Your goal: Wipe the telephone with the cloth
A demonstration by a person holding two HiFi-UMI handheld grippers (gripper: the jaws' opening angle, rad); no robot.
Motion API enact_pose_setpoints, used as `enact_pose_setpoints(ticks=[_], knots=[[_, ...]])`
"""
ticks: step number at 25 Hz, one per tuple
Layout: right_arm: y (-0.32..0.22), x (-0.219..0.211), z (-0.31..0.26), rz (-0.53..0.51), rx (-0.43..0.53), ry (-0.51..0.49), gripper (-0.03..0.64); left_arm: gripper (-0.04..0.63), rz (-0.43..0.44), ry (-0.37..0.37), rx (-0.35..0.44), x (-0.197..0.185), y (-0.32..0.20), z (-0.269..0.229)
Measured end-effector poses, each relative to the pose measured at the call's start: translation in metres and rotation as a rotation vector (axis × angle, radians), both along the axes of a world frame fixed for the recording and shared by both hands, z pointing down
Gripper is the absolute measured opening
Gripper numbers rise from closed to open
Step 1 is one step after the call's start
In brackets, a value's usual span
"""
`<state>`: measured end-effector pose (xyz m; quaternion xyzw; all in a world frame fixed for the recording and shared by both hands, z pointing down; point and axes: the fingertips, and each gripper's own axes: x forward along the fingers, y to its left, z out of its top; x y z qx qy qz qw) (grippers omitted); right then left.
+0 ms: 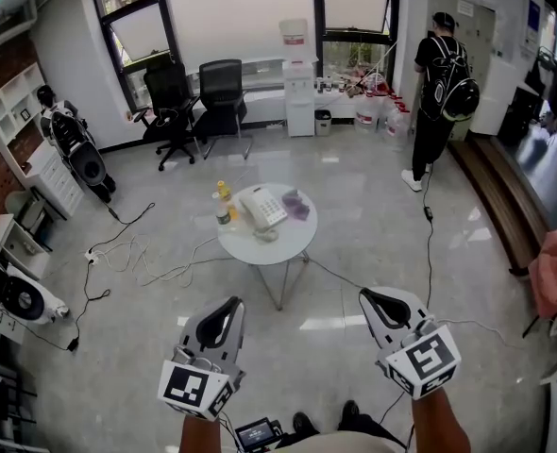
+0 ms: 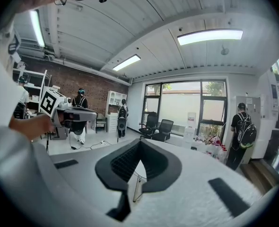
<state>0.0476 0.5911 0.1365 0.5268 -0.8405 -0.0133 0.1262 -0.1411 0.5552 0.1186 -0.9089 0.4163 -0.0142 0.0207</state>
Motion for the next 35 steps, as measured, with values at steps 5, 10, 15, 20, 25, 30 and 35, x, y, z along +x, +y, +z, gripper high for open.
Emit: enact_pose_setpoints(ticks=[5,10,15,20,25,30,35], knots=[[-0.011,-0.01,-0.005,0.006,0.003,0.006,-0.008,0.023,0.012,0.008,-0.003,-0.014,-0.009,0.003],[-0.03,-0.018,-0.01,-0.016,0.015,-0.015,-0.006,0.023,-0.003,0.01,-0.014,-0.022,-0.025,0.004],[-0.063,-0.006,-0.01,-0.036,0.023,-0.049,-0.006,0.023,-0.03,-0.005,-0.022,-0.015,-0.046,0.009],[-0.105,0.009,-0.005,-0.077,0.02,-0.05,-0.006,0.023,-0.075,-0.021,-0.038,-0.002,-0.076,0.014],[-0.148,0.029,0.007,-0.115,-0.011,-0.052,-0.006,0.023,-0.095,-0.022,-0.039,0.02,-0.11,0.026],[-0.188,0.046,0.007,-0.156,-0.017,-0.055,-0.006,0.023,-0.144,-0.02,-0.054,0.039,-0.142,0.023],[-0.224,0.068,0.012,-0.191,-0.027,-0.075,-0.006,0.023,-0.188,-0.037,-0.058,0.059,-0.17,0.02]])
